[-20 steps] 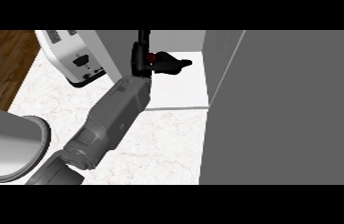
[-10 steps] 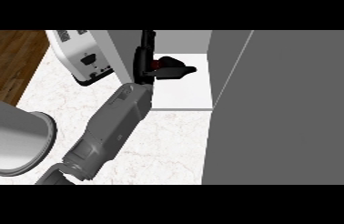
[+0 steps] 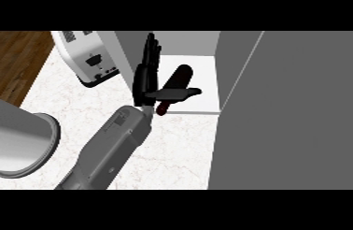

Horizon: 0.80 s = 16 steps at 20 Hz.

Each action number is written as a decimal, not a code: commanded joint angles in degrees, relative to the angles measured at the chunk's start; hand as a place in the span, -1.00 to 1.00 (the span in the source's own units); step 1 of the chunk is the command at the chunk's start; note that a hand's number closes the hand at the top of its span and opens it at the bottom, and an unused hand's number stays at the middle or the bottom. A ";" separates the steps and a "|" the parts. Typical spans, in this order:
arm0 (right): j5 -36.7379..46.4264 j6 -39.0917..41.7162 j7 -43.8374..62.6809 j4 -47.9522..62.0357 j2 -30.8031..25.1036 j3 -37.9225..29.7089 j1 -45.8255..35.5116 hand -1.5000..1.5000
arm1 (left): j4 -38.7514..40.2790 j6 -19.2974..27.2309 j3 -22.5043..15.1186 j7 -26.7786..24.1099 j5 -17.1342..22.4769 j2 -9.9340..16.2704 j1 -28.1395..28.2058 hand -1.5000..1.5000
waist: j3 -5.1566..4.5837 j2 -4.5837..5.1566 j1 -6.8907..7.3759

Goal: Pick up the wine, place it into the cabinet and close the cabinet

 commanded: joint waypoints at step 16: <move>-2.25 -0.35 10.80 -12.54 -5.11 1.44 -1.01 1.00 | -45.47 9.19 -14.81 3.68 -8.21 6.64 35.80 -1.00 | -0.01 0.55 -0.94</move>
